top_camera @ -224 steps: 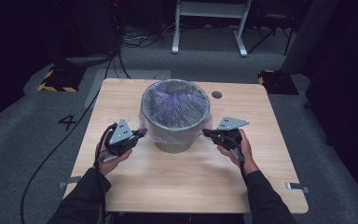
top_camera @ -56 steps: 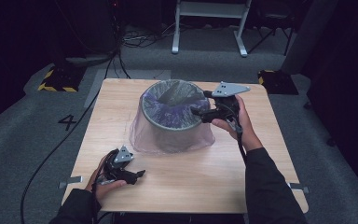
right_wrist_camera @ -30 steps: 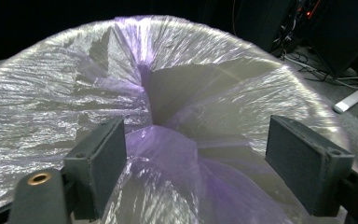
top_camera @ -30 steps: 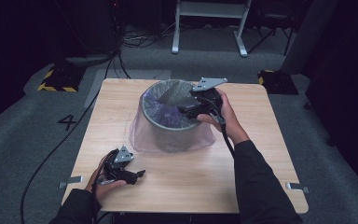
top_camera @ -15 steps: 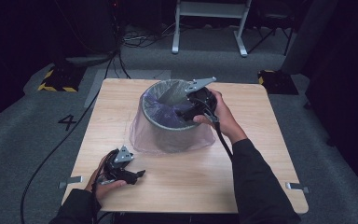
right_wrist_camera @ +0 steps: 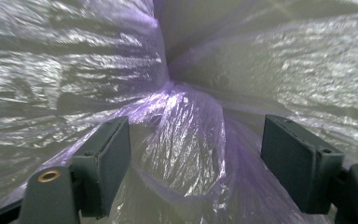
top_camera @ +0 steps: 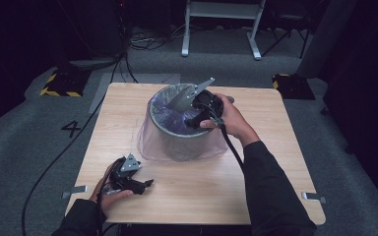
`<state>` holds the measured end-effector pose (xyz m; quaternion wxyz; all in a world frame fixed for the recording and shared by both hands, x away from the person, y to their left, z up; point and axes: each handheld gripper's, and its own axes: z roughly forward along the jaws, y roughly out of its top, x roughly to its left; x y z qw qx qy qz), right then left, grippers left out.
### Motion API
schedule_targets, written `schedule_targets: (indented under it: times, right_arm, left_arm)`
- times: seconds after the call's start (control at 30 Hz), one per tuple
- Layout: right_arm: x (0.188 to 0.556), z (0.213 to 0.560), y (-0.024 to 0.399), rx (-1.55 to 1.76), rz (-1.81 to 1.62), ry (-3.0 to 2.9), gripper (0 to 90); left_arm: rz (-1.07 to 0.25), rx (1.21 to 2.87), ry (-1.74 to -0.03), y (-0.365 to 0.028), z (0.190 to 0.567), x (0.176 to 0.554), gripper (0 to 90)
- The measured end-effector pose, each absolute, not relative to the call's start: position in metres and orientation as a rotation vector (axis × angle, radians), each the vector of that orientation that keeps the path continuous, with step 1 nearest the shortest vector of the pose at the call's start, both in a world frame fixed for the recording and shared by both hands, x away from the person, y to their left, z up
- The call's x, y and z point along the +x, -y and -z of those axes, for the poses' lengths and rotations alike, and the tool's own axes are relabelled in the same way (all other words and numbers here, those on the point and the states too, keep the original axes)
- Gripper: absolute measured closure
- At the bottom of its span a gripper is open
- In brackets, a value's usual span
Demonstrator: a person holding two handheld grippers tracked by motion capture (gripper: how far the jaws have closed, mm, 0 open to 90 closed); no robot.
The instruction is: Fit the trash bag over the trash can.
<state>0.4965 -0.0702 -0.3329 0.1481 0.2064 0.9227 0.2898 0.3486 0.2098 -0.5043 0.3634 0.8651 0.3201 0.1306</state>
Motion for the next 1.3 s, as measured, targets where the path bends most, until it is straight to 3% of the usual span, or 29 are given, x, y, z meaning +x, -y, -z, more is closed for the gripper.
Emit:
schedule_targets:
  times: [0.47,1.3]
  right_arm:
    - [0.496,0.333,0.068,0.638,-0.79,-2.636,22.0]
    - [0.449,0.3,0.114,0.631,-1.175,-2.372,20.9]
  left_arm:
    - [-0.336,2.228,-0.818,-0.21,0.504,0.349,14.4]
    - [-0.336,2.229,-0.817,-0.21,0.504,0.349,14.4]
